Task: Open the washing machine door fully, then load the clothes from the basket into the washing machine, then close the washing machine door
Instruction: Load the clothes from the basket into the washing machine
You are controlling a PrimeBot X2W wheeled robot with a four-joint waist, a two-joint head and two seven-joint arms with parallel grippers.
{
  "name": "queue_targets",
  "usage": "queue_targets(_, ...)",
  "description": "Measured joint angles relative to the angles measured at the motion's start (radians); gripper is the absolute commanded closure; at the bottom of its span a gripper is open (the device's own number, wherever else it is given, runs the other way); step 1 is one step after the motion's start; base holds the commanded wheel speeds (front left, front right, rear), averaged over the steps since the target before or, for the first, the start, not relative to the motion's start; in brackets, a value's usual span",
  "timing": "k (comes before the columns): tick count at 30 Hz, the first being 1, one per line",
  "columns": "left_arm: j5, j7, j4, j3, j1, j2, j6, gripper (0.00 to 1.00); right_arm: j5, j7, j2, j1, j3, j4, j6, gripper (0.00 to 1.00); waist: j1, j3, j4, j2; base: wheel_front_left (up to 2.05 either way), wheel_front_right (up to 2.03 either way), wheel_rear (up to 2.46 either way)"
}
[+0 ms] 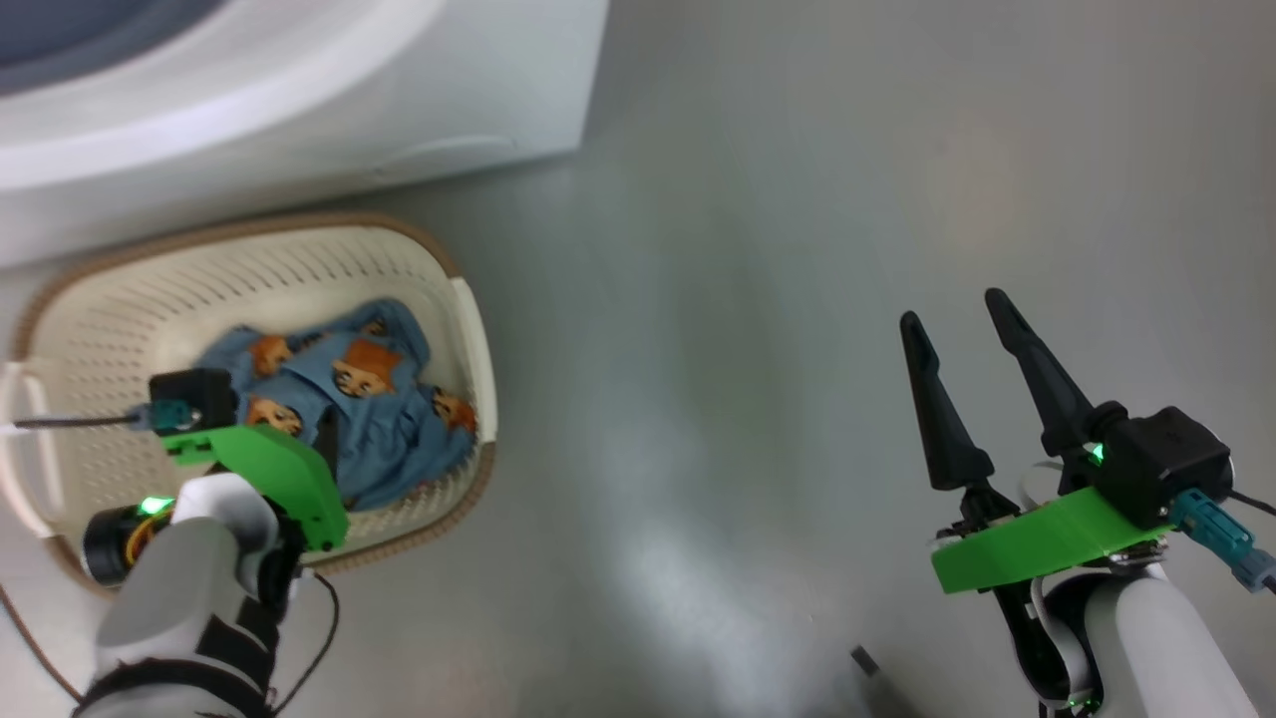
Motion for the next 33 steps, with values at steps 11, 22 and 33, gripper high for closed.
queue_targets(11, -0.048, 0.096, 0.038, 0.029, -0.105, 0.054, 0.017, 0.00, 0.023, -0.049, 0.000, -0.058, 0.051, 0.038, 0.000, 0.00, -0.0001, 0.223, -0.073, 0.0000, 0.00, 0.00, 0.00)
queue_targets(22, -0.064, 0.108, 0.042, 0.038, -0.176, 0.104, 0.071, 0.00, 0.062, -0.084, 0.002, -0.111, 0.085, 0.062, 0.000, 0.00, -0.0004, 0.403, -0.138, 0.0000, 0.00, 0.00, 0.00)
queue_targets(33, -0.061, 0.040, 0.029, 0.016, -0.193, 0.106, 0.088, 1.00, 0.062, -0.083, 0.006, -0.109, 0.069, 0.053, 0.000, 0.00, -0.0007, 0.438, -0.149, 0.0000, 0.00, 0.00, 0.00)
